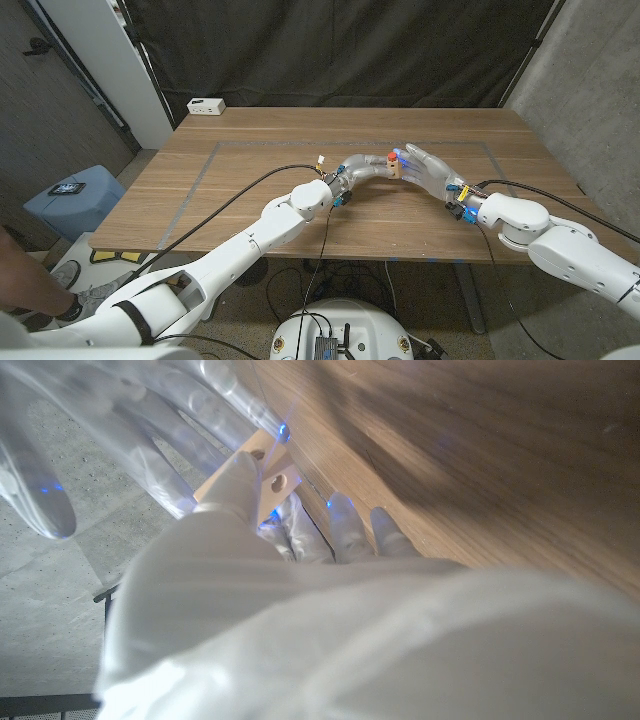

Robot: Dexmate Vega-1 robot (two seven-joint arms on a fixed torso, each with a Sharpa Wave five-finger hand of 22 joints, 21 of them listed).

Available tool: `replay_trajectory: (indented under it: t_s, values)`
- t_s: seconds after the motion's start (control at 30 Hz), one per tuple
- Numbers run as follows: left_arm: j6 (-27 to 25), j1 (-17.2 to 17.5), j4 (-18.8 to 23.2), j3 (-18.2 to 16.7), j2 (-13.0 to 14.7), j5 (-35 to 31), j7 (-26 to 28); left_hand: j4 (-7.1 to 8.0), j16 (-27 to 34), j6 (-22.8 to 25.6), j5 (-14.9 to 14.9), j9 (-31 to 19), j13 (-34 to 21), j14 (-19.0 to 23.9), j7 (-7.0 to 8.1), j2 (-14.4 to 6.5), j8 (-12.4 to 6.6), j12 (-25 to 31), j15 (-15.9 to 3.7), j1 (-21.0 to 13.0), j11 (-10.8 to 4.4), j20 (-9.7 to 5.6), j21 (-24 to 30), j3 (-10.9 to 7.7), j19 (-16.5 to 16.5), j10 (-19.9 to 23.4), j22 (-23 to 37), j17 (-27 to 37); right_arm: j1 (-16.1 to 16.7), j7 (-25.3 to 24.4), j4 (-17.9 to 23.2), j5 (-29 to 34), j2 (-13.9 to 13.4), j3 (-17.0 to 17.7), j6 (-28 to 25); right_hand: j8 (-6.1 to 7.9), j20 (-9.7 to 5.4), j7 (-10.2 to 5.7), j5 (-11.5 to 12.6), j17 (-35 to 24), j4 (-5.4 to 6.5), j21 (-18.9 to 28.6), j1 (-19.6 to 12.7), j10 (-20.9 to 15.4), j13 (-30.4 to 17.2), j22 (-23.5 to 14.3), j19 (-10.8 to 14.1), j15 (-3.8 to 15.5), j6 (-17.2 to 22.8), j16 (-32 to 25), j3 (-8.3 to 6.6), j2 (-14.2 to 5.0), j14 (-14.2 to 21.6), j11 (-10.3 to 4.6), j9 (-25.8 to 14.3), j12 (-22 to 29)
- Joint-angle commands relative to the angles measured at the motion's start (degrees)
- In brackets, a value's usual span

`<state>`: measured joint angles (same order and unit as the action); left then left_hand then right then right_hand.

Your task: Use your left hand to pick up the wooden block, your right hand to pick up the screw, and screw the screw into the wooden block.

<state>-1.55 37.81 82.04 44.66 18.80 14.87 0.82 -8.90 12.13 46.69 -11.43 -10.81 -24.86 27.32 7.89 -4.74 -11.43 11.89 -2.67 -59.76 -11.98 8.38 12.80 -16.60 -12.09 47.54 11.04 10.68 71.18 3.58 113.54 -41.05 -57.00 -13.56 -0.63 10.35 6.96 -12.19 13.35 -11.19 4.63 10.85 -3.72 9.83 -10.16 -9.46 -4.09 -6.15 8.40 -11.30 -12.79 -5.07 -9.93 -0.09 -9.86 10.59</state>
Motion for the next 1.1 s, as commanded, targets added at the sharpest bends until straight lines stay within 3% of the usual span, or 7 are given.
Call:
replay_trajectory:
  t_s: [0.03,1.1]
  values:
    - [-0.4,-0.1,0.0,0.0,-0.1,0.2,0.0,-0.04,0.2,0.2,-0.2,-0.2,-0.3,0.5,0.35,-0.3,-0.14,0.8,-2.47,0.0,-0.2,0.11,0.3,-0.43,-0.4,0.4,0.1,0.0,1.1,-0.3,0.7,-0.3,-0.5,0.7,0.1,0.34,0.06,-0.06,0.3,-0.1,0.12,0.2,0.2,11.2,-0.1,-0.3,0.3,-0.3,0.8,0.0,-0.17,-0.15,-10.7,0.09,-0.1,0.3]
    - [-0.3,-0.8,-1.4,0.2,-0.5,0.7,-0.8,-0.19,0.1,1.2,0.0,-0.2,-0.4,0.9,-0.22,-0.2,-0.37,1.1,-2.36,-0.4,0.3,0.2,0.3,-0.81,-0.6,1.3,0.1,-0.1,2.9,-0.5,2.2,-1.1,-1.0,1.6,-0.7,1.28,0.07,0.8,0.2,-0.1,0.18,0.2,0.3,10.9,-0.1,-0.3,0.4,-0.44,4.9,0.0,-0.28,-0.18,-10.8,-0.18,-0.1,0.3]
